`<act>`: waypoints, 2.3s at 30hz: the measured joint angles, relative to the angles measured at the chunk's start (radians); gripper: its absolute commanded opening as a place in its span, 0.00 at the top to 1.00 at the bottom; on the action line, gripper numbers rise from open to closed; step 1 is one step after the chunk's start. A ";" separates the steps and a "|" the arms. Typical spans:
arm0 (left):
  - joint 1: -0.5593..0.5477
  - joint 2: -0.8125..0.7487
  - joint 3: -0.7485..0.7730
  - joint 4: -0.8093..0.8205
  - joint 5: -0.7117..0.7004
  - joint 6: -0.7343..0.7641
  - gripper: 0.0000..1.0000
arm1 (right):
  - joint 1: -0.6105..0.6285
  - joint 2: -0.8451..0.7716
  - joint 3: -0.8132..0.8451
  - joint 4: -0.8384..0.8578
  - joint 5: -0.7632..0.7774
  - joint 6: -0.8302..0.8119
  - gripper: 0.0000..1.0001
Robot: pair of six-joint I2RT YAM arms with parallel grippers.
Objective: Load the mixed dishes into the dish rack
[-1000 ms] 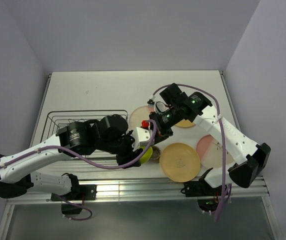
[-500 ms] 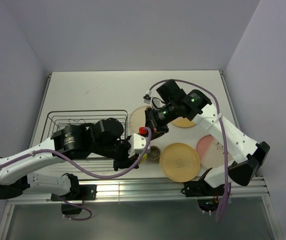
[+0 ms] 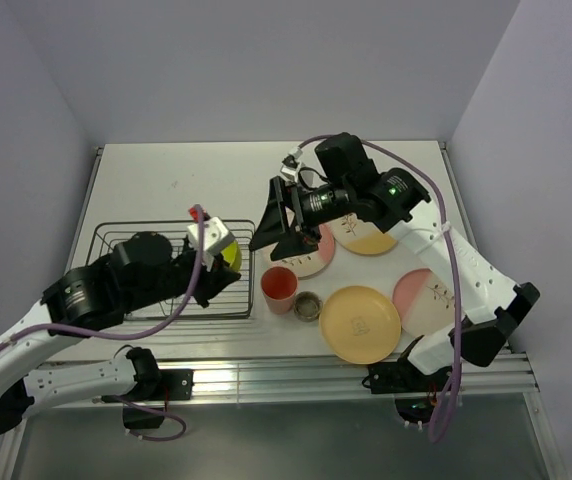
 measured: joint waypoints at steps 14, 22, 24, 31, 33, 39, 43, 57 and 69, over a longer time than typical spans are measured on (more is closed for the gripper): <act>0.001 -0.121 -0.055 0.207 -0.150 -0.092 1.00 | 0.033 0.115 0.062 0.227 0.183 0.235 0.11; 0.003 -0.107 -0.058 0.263 -0.151 -0.108 1.00 | 0.060 0.089 0.023 0.332 0.234 0.261 0.06; 0.003 -0.103 -0.058 0.276 -0.150 -0.109 1.00 | 0.061 0.078 0.012 0.340 0.237 0.261 0.06; 0.003 -0.069 -0.058 0.310 -0.150 -0.108 1.00 | 0.062 0.068 0.008 0.360 0.225 0.264 0.07; 0.003 -0.056 -0.058 0.317 -0.152 -0.104 1.00 | 0.061 0.068 0.008 0.354 0.231 0.263 0.08; 0.004 -0.045 -0.058 0.324 -0.156 -0.100 1.00 | 0.055 0.068 0.008 0.348 0.232 0.263 0.11; 0.003 -0.044 -0.056 0.324 -0.167 -0.092 1.00 | 0.055 0.068 0.008 0.348 0.232 0.263 0.09; 0.004 -0.009 -0.009 0.317 -0.212 -0.047 1.00 | 0.055 0.068 0.024 0.325 0.172 0.259 0.14; 0.005 -0.009 -0.039 0.348 -0.213 -0.055 1.00 | 0.037 0.087 0.034 0.290 0.166 0.229 0.53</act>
